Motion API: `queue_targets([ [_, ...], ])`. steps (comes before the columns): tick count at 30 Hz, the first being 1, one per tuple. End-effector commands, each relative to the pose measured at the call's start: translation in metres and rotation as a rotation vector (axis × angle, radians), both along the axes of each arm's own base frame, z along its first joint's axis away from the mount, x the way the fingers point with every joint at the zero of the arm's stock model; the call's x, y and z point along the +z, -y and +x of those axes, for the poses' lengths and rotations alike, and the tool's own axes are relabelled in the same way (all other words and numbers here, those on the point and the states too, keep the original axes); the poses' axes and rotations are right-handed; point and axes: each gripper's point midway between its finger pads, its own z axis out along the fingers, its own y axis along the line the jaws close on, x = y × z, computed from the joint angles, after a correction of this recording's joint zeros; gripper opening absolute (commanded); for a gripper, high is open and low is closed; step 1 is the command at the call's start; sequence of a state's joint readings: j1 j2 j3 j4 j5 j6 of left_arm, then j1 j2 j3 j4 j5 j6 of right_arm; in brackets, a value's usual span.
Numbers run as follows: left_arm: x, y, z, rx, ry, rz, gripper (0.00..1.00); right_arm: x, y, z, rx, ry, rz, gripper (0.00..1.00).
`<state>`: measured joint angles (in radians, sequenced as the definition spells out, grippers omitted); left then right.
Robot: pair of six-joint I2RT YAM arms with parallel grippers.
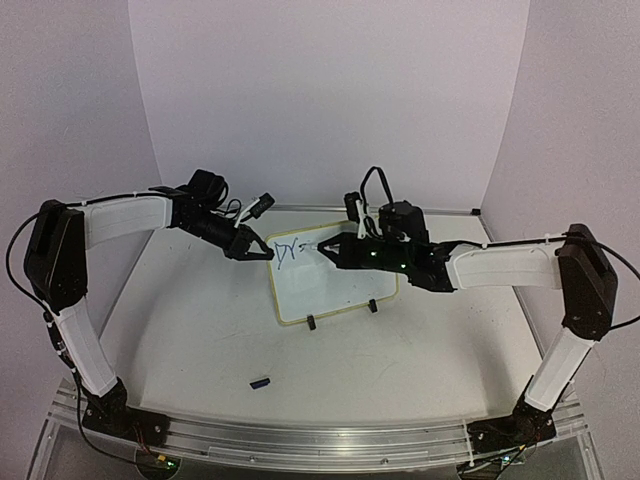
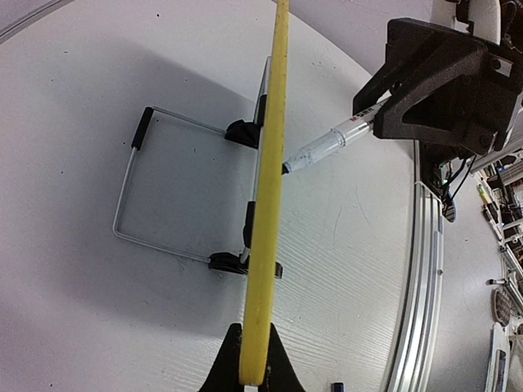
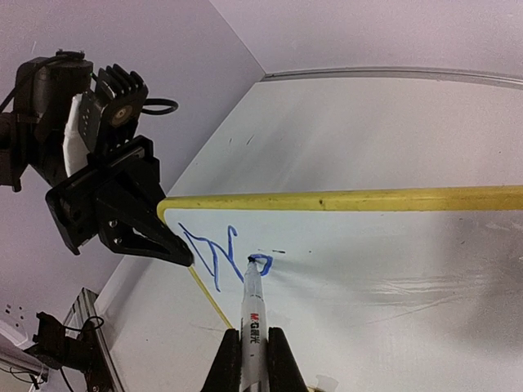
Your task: Write a sentence on the whiteboard
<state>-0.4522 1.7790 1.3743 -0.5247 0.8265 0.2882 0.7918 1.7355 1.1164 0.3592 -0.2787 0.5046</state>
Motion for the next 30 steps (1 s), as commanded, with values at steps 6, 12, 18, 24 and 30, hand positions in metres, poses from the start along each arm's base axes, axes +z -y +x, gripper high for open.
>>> queue_targets([
  [6,0.004,-0.003,-0.003,0.003,0.019,0.04,0.0,-0.013,0.005,0.001,-0.021,-0.023,-0.003,0.0],
  [12,0.004,-0.003,-0.003,0.004,0.017,0.042,0.0,-0.02,0.008,-0.003,-0.02,-0.041,-0.009,0.0],
  [18,0.004,-0.003,-0.003,0.005,0.016,0.043,0.0,-0.017,0.013,-0.005,-0.032,-0.035,-0.01,0.0],
  [24,0.003,-0.003,-0.003,0.005,0.015,0.043,0.0,0.0,0.018,-0.003,-0.057,-0.002,0.01,0.0],
  [30,0.003,-0.003,-0.002,0.005,0.017,0.043,0.0,0.025,0.021,-0.008,-0.052,0.041,0.054,0.0],
])
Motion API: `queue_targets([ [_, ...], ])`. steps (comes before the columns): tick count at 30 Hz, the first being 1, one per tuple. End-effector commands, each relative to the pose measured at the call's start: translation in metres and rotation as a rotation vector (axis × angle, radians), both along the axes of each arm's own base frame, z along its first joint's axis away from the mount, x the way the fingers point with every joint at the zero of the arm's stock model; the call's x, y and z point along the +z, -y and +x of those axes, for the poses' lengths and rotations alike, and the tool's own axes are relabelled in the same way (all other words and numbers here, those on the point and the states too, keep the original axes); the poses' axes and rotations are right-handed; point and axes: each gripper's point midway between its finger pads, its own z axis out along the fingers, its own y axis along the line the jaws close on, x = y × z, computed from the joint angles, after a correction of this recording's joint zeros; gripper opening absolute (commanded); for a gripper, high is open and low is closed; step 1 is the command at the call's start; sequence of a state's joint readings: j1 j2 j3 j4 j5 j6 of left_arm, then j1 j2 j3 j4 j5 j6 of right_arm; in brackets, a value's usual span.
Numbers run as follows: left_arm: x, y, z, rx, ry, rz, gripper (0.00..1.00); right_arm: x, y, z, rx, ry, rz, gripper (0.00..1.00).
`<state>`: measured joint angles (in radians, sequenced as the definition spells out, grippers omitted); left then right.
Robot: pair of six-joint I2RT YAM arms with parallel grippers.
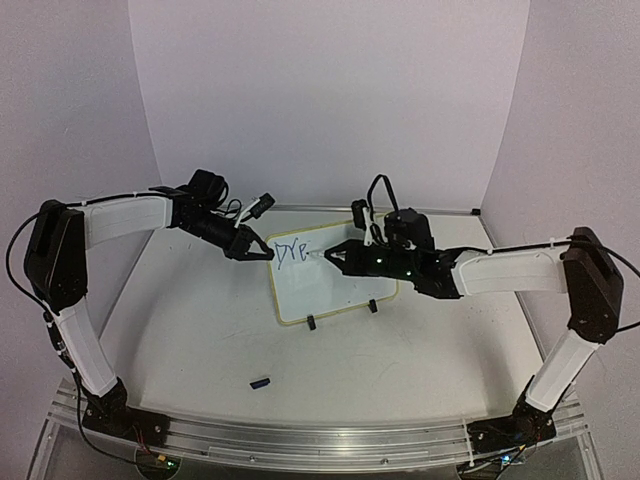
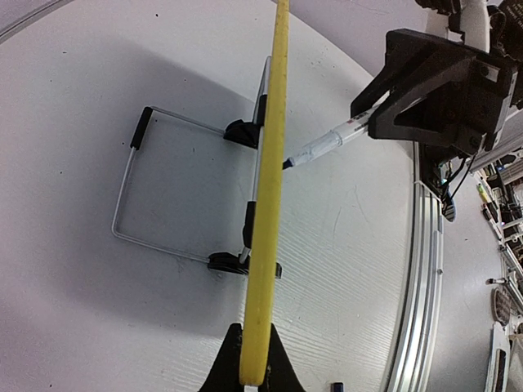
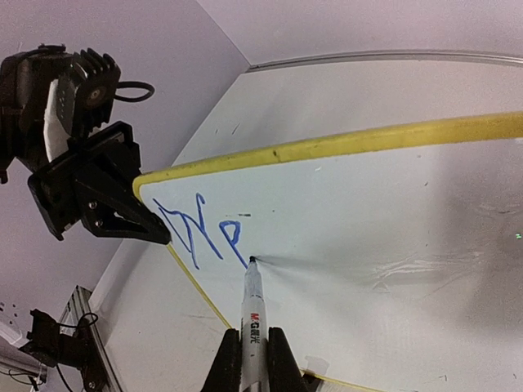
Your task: Write a sentence on the whiteboard
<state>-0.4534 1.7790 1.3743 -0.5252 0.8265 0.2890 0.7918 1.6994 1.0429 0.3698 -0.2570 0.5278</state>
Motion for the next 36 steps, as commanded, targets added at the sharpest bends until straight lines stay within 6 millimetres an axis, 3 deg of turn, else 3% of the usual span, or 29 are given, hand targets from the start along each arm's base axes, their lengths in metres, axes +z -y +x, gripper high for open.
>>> queue_targets([
  [1,0.003,-0.003,-0.002,0.006,0.016,0.043,0.0,0.042,0.009,-0.002,-0.02,0.079,0.071,0.0],
  [4,0.003,-0.003,-0.003,0.005,0.014,0.043,0.0,0.045,0.01,-0.003,-0.018,0.082,0.076,0.0],
  [15,0.003,-0.003,-0.003,0.005,0.015,0.043,0.0,0.024,0.013,0.006,-0.052,0.039,0.053,0.0],
  [36,0.0,-0.001,-0.003,0.002,0.011,0.052,0.0,0.028,0.007,0.021,-0.041,0.055,0.058,0.0],
])
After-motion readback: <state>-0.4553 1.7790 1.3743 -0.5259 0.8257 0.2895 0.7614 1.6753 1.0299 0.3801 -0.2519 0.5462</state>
